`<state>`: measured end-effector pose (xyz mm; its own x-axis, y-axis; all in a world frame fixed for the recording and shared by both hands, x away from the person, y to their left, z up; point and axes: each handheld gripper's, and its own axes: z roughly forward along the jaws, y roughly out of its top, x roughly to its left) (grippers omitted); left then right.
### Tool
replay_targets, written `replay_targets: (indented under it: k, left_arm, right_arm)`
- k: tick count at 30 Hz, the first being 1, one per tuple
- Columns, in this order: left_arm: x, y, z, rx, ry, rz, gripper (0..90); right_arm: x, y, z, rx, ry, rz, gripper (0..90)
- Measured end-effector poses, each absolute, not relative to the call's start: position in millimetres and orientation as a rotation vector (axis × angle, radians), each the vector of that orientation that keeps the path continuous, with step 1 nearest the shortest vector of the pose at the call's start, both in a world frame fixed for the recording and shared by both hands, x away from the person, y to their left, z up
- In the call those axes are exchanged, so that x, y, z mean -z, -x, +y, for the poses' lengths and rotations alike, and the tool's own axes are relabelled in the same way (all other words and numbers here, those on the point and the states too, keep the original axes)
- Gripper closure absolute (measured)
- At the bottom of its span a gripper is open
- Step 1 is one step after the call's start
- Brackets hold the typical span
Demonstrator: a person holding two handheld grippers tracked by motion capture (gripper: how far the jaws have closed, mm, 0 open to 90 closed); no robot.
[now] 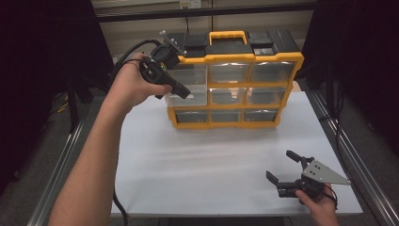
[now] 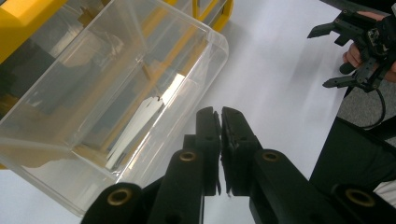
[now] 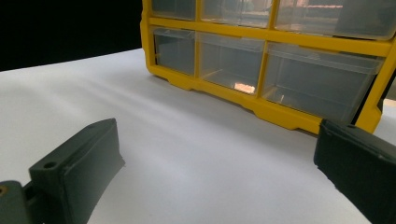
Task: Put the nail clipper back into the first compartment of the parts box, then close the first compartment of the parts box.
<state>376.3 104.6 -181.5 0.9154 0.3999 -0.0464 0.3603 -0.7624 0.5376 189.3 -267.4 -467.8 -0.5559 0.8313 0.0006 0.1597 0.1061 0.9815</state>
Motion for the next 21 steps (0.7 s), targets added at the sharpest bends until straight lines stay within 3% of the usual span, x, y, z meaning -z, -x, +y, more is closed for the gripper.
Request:
replay_targets:
  k: [21]
  left_arm:
    - [187.5, -379.2, 102.1, -0.089, -2.539, 0.536, 89.7]
  right_arm:
    - [467.7, -188.6, -269.2, -1.49, -0.972, 1.799, 0.0]
